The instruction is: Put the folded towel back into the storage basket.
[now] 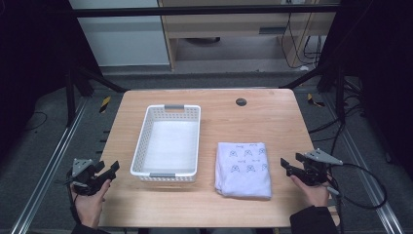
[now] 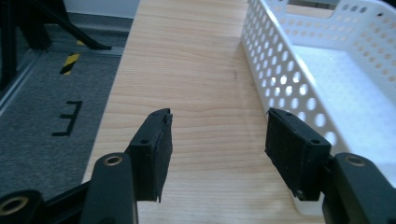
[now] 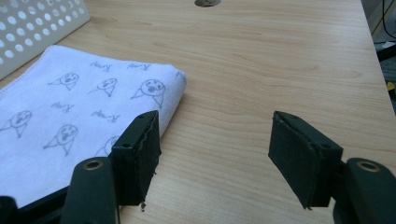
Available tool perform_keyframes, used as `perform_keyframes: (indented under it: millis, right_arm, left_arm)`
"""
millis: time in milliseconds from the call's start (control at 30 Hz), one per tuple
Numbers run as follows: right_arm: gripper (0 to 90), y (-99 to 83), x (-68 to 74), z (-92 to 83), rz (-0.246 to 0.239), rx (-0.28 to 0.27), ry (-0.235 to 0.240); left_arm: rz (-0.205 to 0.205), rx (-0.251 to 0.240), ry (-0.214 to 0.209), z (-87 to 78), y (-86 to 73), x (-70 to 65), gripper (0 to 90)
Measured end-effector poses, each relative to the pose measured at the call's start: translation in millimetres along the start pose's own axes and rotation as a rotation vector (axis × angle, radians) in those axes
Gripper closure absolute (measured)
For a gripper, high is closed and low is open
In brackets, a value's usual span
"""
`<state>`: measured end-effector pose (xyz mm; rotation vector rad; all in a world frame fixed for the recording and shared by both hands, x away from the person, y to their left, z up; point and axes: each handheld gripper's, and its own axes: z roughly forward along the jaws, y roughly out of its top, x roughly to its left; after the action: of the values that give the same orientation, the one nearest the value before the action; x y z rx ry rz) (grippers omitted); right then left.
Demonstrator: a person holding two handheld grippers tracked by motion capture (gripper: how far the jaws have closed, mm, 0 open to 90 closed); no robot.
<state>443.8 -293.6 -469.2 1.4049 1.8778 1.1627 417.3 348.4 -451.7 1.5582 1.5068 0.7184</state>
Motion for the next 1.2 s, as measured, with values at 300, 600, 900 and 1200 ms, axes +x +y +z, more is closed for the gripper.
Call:
perform_keyframes:
  millis: [300, 600, 900, 1200]
  right_arm:
    - [35.1, 4.1, 6.9, -3.6, -0.013, 0.011, -0.013]
    - [33.5, 10.0, 11.4, -7.8, 0.0, -0.012, -0.007]
    - [34.5, 27.1, 10.5, -22.9, 0.013, -0.061, 0.034]
    - [32.7, 42.1, 16.1, -24.1, -0.018, -0.075, 0.05]
  left_arm:
    - [0.02, -0.029, -0.072, -9.6, 7.3, -15.0, 37.9]
    - [0.089, -0.034, -0.127, -8.0, 18.5, -42.2, 37.1]
    - [0.124, -0.047, -0.16, -6.0, 28.2, -61.3, 38.5]
    - [0.154, -0.047, -0.199, -3.5, 37.0, -86.5, 38.3]
